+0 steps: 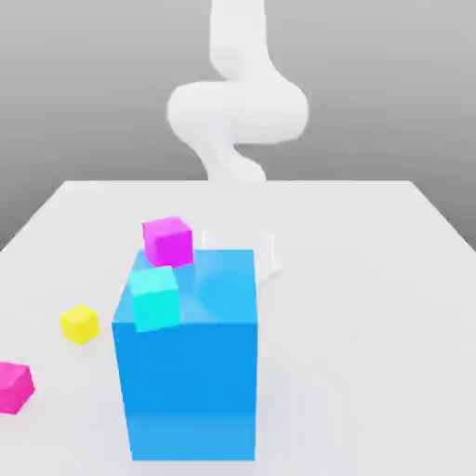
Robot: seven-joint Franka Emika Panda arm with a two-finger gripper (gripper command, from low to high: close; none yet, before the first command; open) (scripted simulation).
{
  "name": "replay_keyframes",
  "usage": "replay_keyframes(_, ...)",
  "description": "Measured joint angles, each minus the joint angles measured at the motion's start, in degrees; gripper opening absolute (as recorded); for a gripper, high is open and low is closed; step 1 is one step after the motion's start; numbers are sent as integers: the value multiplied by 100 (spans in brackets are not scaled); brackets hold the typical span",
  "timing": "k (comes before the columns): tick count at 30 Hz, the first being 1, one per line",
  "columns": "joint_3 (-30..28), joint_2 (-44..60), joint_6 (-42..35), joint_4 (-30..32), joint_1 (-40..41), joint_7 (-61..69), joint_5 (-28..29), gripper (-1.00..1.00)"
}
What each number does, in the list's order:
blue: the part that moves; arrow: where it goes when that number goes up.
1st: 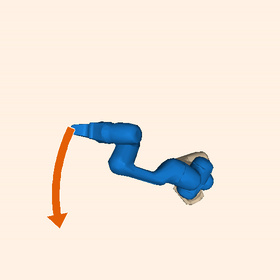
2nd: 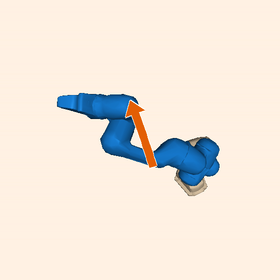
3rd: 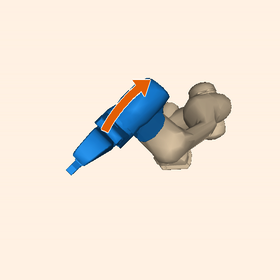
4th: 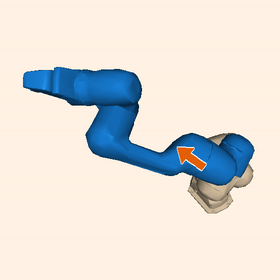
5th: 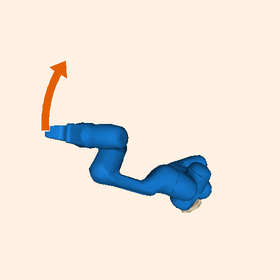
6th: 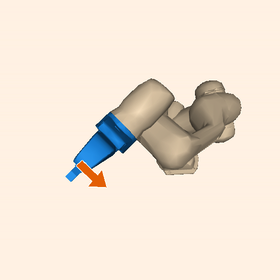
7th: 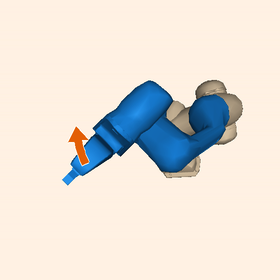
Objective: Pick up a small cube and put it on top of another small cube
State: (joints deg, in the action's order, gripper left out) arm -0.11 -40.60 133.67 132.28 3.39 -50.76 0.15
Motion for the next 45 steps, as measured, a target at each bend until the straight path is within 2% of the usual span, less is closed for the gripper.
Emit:
replay_keyframes(9,-158,1904,689,181,1124,-1818,93,0)
replay_keyframes(18,-623,3774,1366,358,2015,-3497,36,0)
replay_keyframes(26,-981,5460,1955,511,2652,-4606,-551,0)
replay_keyframes(31,-781,6504,2640,375,2958,-4557,-974,0)
replay_keyframes(32,-720,6676,2773,339,3010,-4522,-1025,-100)
replay_keyframes(39,-707,6703,2803,334,3024,-4524,-1028,-100)
replay_keyframes(45,-879,5604,1864,479,2752,-4680,-567,-100)
